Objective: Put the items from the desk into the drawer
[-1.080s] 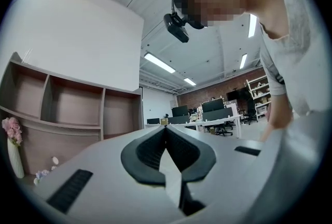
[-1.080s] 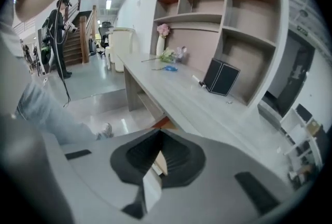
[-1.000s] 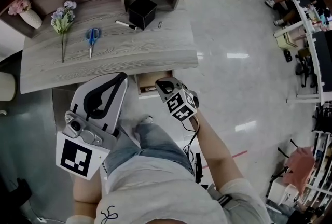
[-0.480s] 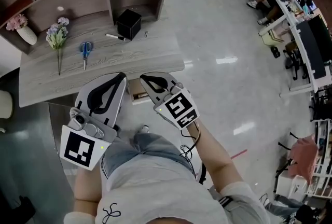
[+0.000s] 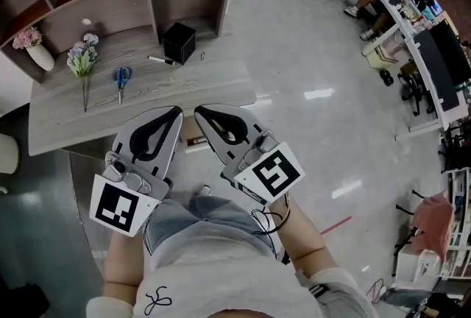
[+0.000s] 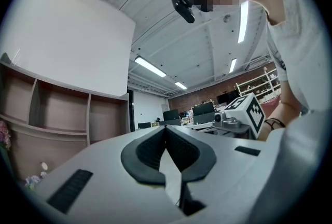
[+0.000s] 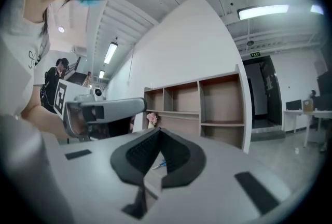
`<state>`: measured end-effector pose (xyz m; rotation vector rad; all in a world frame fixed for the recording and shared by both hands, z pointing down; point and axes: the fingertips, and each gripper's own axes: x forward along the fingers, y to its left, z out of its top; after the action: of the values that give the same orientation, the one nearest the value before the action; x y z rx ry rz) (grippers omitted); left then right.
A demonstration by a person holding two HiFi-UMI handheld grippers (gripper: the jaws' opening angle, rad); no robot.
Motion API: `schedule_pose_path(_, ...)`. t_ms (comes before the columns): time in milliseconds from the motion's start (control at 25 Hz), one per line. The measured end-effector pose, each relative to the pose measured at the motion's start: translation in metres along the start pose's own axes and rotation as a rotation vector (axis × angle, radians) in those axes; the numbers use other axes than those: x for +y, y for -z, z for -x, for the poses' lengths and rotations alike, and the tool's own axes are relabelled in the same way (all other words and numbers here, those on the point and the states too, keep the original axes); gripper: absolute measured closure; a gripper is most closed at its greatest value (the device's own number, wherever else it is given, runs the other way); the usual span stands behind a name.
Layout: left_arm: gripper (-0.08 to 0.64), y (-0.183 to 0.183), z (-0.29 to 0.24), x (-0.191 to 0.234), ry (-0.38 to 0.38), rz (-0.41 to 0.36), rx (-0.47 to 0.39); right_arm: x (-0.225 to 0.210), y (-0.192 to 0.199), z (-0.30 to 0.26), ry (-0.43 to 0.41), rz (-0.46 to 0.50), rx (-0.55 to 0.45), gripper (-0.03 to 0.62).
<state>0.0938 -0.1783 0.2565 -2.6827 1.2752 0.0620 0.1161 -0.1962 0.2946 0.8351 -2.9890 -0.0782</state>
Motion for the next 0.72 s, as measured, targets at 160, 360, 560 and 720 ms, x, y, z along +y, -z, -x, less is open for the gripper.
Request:
schedule_pose_path(160,0.549,0.006,0.007,0.002,-0.003,-0.005,0.011,0.011,-0.007,-0.001,-0.013,0.008,-0.048,0.584)
schedule_pose_path(360,0.549,0.006,0.014,0.004,-0.014,-0.002,0.020,0.022,-0.020,-0.004,-0.034,0.005,-0.081,0.586)
schedule_pose_path(560,0.549,-0.001,0.012,0.001,-0.004,-0.004,0.009,0.026,-0.031,0.001,-0.029,0.003,-0.100,0.586)
schedule_pose_path(720,0.549,-0.004,0.008,0.002,0.007,-0.013,-0.003,0.022,-0.036,-0.002,-0.017,0.002,-0.108,0.586)
